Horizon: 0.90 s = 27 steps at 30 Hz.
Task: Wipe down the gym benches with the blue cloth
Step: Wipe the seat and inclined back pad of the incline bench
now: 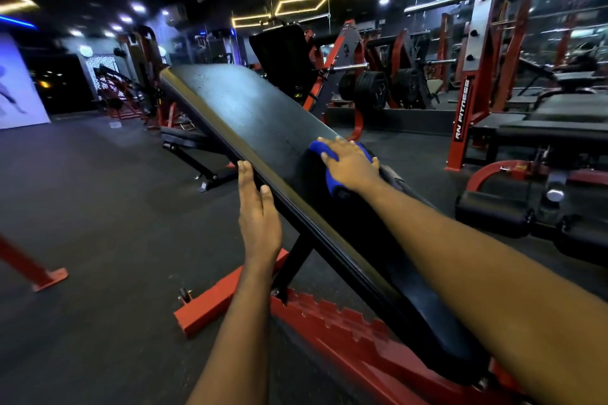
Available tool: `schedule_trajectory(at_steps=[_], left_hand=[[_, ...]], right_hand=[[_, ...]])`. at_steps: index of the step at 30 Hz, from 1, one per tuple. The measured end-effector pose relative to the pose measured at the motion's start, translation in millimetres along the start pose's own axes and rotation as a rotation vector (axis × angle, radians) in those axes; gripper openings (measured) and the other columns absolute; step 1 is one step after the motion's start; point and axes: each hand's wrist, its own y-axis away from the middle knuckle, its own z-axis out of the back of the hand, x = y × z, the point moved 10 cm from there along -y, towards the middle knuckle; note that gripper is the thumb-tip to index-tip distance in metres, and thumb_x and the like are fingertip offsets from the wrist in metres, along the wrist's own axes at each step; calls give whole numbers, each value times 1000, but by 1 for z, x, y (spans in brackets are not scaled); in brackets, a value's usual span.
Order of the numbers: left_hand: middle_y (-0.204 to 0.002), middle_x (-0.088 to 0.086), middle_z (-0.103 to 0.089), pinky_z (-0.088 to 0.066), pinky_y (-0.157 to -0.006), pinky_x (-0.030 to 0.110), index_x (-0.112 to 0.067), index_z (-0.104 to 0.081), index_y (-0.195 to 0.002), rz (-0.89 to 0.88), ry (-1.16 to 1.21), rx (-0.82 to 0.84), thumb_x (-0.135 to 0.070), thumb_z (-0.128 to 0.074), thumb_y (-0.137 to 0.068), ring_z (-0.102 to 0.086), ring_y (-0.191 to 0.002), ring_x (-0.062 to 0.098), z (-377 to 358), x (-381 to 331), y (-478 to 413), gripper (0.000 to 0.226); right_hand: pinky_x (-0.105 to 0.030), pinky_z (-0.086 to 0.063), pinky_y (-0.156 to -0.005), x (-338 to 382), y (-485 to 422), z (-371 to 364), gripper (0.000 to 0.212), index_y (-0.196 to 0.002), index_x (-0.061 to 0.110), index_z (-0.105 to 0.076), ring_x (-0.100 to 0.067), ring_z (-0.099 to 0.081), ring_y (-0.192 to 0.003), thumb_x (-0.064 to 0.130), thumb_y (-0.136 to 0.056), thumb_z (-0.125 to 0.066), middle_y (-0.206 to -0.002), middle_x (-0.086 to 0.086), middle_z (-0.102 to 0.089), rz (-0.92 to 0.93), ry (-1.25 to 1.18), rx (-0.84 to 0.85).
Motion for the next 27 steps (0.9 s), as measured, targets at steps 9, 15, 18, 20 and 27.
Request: schedule_trajectory(at_steps=[9, 15, 18, 20, 27], left_hand=[[-159, -9, -27, -26, -117, 28, -20, -32, -151, -13, -53, -34, -22, -40, -104, -25, -144, 3, 5, 0, -5, 48], [-149, 3, -40, -34, -112, 44, -9, -43, -138, -52, -67, -195, -26, -41, -98, -37, -139, 16, 4, -6, -12, 43], [-148, 4, -39, -33, -111, 39, -8, -42, -135, -49, -51, -239, -22, -40, -98, -37, -137, 17, 0, -7, -10, 39], [-149, 4, -37, -32, -111, 35, -11, -39, -135, -78, -39, -236, -21, -39, -99, -36, -137, 15, -1, -9, -9, 38], [-151, 4, -35, -36, -110, 42, -29, -28, -138, -77, -59, -209, -23, -36, -98, -37, -137, 13, -1, -13, -10, 41]], right_hand=[[-59, -10, -116, 22, 82, -7, 46, -139, 63, -24, -7, -12, -150, 43, -102, -43, -159, 21, -23, 281, 43, 21], [-63, -13, -117, -3, 8, -5, 44, -143, 58, -32, -12, -15, -150, 54, -99, -39, -160, 16, -25, 150, 48, -27], [-64, -16, -115, -24, -38, 1, 45, -145, 51, -35, -20, -19, -149, 50, -101, -40, -160, 12, -26, 23, 55, -38], [-60, -25, -113, -36, -59, 7, 44, -144, 49, -37, -26, -31, -144, 51, -100, -39, -159, 9, -31, -61, 12, -48], [-62, -16, -116, -38, -22, -1, 44, -146, 52, -32, -17, -18, -150, 48, -102, -37, -160, 14, -25, 27, 69, -39]])
